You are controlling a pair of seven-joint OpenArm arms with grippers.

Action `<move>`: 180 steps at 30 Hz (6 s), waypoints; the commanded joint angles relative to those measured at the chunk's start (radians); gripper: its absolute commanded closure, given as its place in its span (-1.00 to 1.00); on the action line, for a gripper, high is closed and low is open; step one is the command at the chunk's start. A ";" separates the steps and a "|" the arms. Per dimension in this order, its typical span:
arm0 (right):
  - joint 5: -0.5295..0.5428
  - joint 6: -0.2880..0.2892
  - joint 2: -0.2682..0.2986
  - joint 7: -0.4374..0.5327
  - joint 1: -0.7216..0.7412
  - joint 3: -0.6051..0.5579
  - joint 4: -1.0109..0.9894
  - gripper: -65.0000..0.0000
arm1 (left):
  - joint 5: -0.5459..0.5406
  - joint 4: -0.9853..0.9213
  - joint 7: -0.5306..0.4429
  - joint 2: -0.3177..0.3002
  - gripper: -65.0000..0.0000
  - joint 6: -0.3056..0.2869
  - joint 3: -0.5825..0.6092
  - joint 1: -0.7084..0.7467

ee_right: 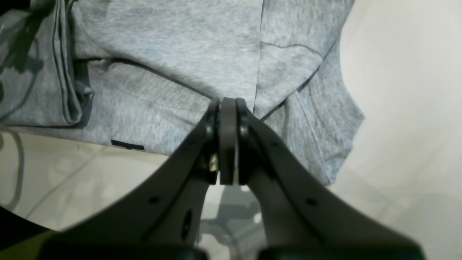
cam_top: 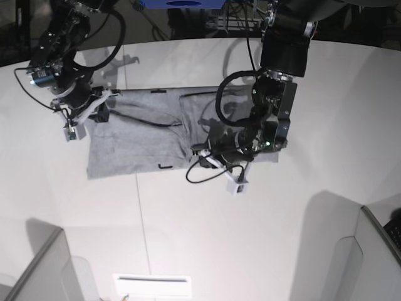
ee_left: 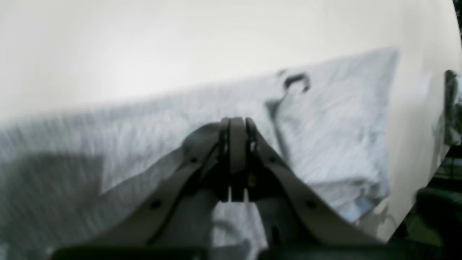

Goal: Fold the T-shirt properly
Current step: 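Open the left gripper and raise it away from the shirt, then grasp the strip end near the right gripper with both grippers, then fold the strip end with the right gripper toward the left gripper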

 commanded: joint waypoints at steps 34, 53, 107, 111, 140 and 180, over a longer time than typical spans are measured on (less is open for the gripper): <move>0.024 0.018 0.324 -0.071 0.580 0.006 -0.845 -0.24 | 0.087 0.334 -0.114 -0.309 1.00 -0.518 -1.019 0.623; 0.190 0.095 0.266 -0.192 0.440 0.072 -0.875 -0.22 | 0.181 0.348 -0.114 -0.267 1.00 -0.544 -0.941 0.592; 0.185 -0.221 0.077 -0.159 0.299 -0.339 -0.193 1.00 | 0.181 0.268 -0.186 -0.270 1.00 -0.326 -0.333 0.406; 0.192 -0.284 0.060 -0.149 0.282 -0.422 -0.142 1.00 | 0.181 0.267 -0.186 -0.309 1.00 -0.326 -0.335 0.423; 0.193 -0.413 -0.095 -0.119 0.244 -0.637 0.008 1.00 | 0.181 0.276 -0.186 -0.387 1.00 -0.331 -0.517 0.561; 0.185 -0.595 -0.094 0.168 0.336 -0.921 -0.338 -0.22 | 0.181 0.392 -0.185 -0.387 1.00 -0.331 -0.718 0.690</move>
